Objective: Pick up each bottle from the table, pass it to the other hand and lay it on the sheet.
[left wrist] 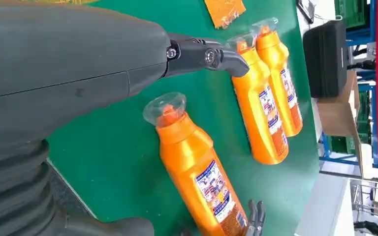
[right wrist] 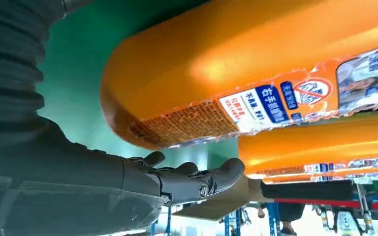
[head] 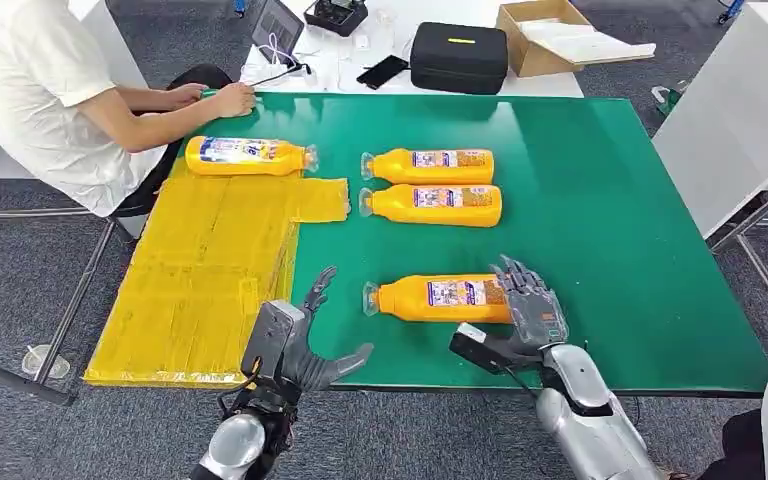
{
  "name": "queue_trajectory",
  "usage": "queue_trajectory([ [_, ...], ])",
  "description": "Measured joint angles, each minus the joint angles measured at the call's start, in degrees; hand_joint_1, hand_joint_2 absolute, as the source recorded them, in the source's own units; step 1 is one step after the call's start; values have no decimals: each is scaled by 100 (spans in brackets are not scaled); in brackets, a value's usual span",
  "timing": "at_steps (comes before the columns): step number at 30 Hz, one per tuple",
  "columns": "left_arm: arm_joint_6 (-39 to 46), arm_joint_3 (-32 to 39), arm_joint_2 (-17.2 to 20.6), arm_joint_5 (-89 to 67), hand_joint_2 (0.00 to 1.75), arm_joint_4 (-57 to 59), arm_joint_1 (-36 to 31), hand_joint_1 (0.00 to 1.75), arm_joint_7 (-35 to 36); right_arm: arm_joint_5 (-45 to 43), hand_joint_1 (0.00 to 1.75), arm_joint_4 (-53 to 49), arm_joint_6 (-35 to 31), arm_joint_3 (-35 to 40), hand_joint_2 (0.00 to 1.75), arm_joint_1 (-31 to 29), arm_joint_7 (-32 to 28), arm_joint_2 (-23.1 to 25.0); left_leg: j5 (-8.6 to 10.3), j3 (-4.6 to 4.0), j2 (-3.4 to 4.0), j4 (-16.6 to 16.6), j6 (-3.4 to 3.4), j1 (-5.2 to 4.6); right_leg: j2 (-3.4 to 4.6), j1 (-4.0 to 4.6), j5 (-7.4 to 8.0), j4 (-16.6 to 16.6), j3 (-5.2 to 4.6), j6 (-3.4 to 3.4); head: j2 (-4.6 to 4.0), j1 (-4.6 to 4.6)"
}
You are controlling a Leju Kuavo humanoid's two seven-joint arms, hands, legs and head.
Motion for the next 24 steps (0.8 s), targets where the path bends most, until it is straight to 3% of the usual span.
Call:
queue_trajectory([
  [24,2,-11,-46,85,175,138,-126,0,-9,-172,0,684,288,114,175,-533,48,90,0,3,1,0,0,0,1,0,0,0,1,0,0,0],
])
